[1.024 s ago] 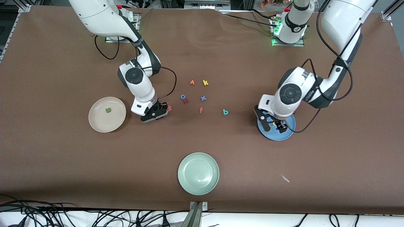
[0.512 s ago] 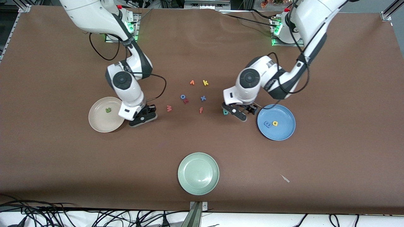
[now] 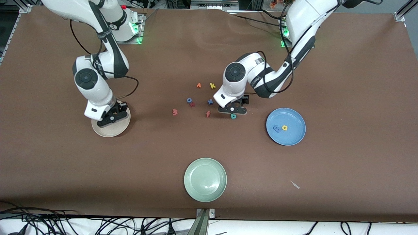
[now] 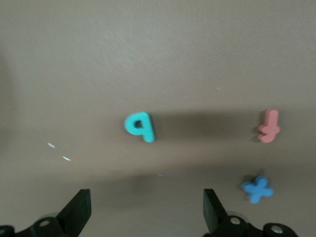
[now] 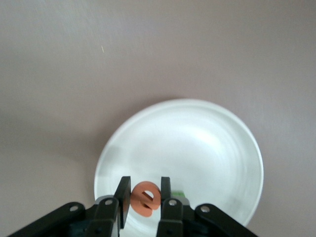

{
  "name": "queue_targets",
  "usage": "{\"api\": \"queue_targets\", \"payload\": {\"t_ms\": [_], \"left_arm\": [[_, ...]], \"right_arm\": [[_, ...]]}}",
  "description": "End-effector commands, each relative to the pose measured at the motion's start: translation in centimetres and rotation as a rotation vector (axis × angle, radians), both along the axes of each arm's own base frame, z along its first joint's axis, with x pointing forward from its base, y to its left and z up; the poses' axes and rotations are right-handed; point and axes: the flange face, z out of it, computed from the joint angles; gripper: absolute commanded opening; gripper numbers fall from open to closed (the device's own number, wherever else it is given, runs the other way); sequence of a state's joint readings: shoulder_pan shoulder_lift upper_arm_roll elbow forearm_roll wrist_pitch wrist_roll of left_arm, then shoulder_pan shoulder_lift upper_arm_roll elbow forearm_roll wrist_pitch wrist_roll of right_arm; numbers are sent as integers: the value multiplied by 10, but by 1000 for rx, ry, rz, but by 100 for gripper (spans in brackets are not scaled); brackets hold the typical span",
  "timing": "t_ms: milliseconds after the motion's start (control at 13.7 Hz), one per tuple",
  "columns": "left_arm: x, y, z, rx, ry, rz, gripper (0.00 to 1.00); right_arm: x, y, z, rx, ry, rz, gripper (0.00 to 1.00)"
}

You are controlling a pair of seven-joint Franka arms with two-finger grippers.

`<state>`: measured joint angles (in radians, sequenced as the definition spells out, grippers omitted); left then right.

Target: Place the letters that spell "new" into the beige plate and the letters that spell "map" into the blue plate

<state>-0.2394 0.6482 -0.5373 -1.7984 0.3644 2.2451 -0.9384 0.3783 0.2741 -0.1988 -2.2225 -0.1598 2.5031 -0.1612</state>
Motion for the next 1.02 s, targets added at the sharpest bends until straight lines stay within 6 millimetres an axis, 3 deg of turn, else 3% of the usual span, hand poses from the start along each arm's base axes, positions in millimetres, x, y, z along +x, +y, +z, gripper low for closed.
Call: {"api": "queue_targets", "payload": {"t_ms": [0,146,366,512,731,950], "left_arm": [[-9,-18,-19,-12,-8,74,93],[-11,-18,-25,-2,-5,76,73],[10,2,-28,23,-36,102,72],[21,16,-34,58,-76,79,74],[28,17,-49,11,-92,91,73],[30,18,-47,4,-97,99,69]], "right_arm": [[-18,-4,3,18,13,1,52],[-17,-4,4,19,12,-6,66],[-17,4,5,44,10,-41,67],[-18,43,6,97,4,-83,67],[-16,108,-1,139,-6,-172,70],[-19,167,-8,176,-7,-253,71]]}}
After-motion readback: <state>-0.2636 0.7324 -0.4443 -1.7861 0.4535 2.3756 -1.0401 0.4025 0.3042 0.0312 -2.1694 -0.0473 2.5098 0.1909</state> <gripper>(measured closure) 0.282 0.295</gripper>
